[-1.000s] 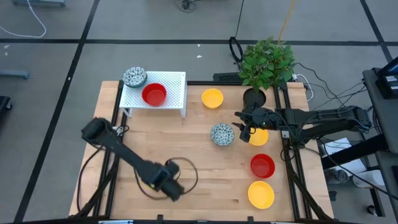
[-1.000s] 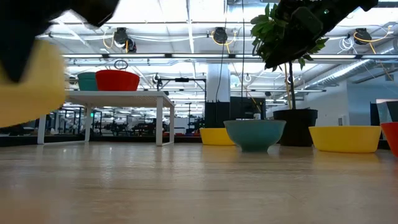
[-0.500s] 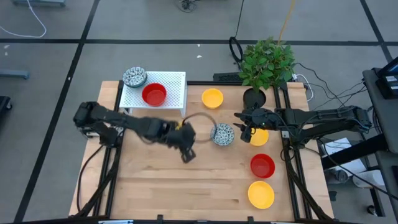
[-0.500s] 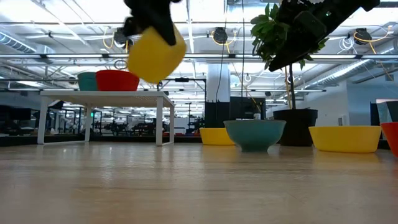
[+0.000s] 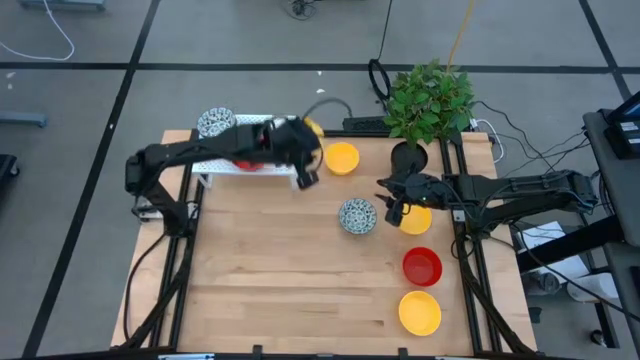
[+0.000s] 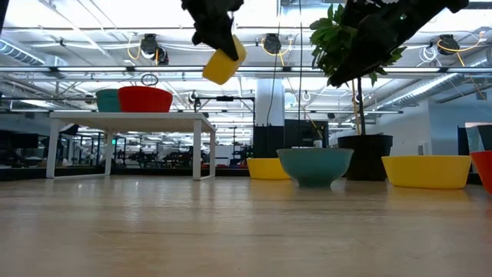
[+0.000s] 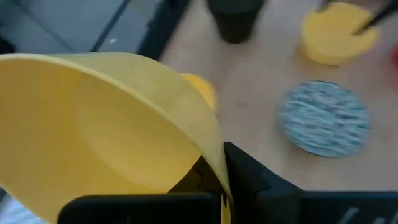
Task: Pick & Place Mini bowls
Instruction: Put the yellow bowl on the shelf
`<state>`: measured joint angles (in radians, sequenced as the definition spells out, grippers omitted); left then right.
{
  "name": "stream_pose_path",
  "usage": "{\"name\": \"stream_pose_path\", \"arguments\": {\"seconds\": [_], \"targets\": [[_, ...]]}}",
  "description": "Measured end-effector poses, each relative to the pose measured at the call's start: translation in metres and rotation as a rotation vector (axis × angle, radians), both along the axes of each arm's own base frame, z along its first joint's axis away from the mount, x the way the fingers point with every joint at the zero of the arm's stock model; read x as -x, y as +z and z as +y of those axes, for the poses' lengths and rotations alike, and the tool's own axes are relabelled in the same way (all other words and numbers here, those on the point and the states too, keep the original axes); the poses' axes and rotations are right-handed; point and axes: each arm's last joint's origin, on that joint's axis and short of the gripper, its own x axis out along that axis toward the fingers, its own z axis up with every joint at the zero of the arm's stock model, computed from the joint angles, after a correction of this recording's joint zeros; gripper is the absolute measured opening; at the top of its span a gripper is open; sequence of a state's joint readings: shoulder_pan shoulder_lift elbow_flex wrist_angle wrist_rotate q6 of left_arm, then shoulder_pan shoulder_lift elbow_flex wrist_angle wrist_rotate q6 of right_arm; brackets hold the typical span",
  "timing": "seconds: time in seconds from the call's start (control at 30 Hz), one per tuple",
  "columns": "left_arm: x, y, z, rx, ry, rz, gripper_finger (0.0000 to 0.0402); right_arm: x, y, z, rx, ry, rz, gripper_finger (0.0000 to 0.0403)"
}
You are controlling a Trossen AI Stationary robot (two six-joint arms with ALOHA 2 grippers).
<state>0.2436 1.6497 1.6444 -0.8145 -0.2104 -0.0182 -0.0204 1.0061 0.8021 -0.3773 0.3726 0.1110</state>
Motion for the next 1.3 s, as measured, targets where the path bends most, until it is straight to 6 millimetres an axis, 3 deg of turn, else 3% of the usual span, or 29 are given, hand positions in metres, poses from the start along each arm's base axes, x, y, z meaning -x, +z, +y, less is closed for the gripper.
{"name": "stream_pose_path", "arguments": {"seconds": [0.2,0.47,0.77,0.97,1.3], "targets": [[0.024,-0.003,0.055,-0.028,0.111,0.085,0.0018,0.0,0.002,-0.003,0.06,-0.078,-0.012,0.0187],[0.048,-0.021,0.104,0.062,0.211,0.2,0.0008,-0.002,0.005,-0.003,0.043,-0.098,-0.071,0.0187],[0.044,-0.048,0.12,0.103,0.199,0.3,0.0006,-0.004,0.008,-0.006,0.019,-0.127,-0.119,0.0187],[0.045,-0.052,0.126,0.097,0.198,0.325,0.0022,-0.004,0.008,-0.006,0.014,-0.13,-0.123,0.0187],[0.045,-0.059,0.13,0.123,0.211,0.347,0.0011,-0.004,0.008,-0.006,0.016,-0.129,-0.122,0.0187]]}}
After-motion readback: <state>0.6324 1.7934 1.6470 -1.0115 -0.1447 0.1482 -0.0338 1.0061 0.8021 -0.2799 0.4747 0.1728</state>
